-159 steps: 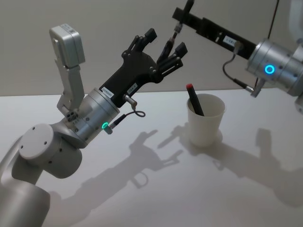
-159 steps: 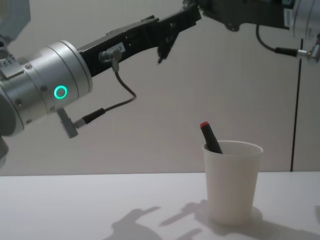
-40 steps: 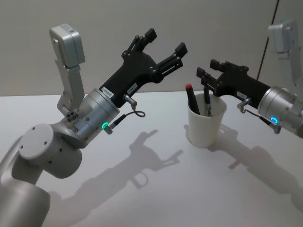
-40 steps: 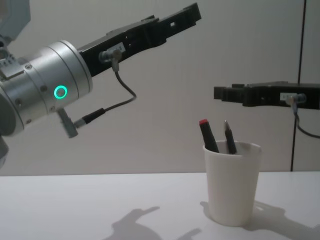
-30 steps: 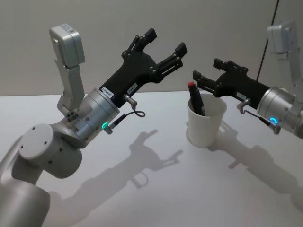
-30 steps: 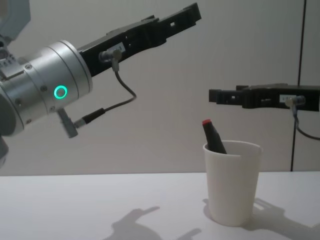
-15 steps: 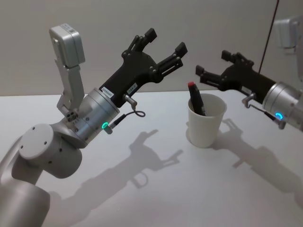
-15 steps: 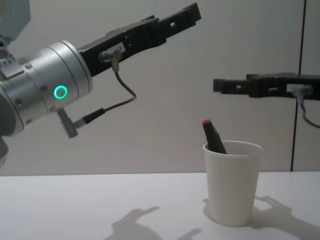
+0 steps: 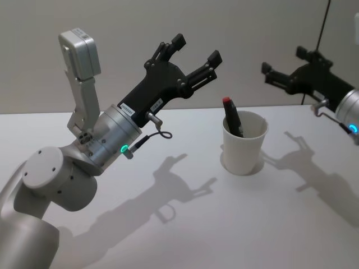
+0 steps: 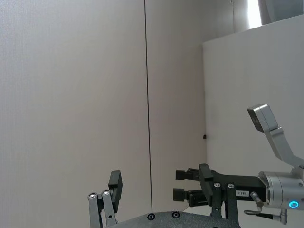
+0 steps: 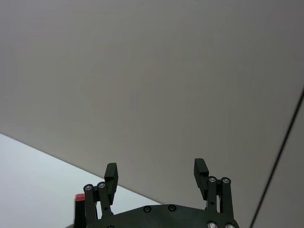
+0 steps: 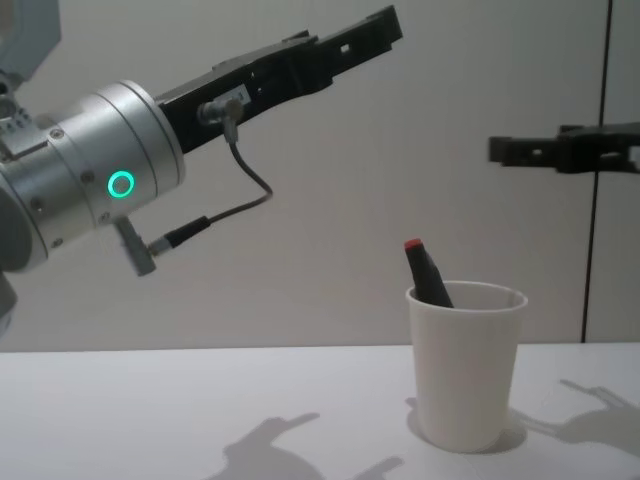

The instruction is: Place the pen into the pen holder.

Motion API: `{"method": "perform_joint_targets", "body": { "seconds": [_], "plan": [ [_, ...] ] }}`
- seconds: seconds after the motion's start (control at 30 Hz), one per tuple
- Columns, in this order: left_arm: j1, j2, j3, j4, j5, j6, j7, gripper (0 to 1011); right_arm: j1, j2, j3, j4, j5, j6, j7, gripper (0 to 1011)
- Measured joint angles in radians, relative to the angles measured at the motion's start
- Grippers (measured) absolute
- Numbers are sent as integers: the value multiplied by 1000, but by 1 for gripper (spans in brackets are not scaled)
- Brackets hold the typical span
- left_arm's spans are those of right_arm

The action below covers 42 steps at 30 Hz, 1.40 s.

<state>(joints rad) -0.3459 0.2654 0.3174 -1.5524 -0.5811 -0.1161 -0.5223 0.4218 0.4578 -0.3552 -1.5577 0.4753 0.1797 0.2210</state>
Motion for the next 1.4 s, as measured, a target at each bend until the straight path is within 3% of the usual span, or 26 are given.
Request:
{"method": "perform_joint_targets", "body": {
  "seconds": [0.23,0.43,0.67,1.4],
  "plan": [
    [1,1,1,0,1,0,3,1001,-14,28,27,-12,-1,7,-79,1002],
    [8,8,9,-4,25,8,34,1001,-19,36,35,-15,-1,9,-98,1002],
    [27,29,34,-18,95,33,128,1001,-45,26,41,-27,-13,0,-100,1002],
    [89,96,112,-60,312,107,419,1001,-260,-55,90,-127,-109,-81,-131,1001]
  ]
}}
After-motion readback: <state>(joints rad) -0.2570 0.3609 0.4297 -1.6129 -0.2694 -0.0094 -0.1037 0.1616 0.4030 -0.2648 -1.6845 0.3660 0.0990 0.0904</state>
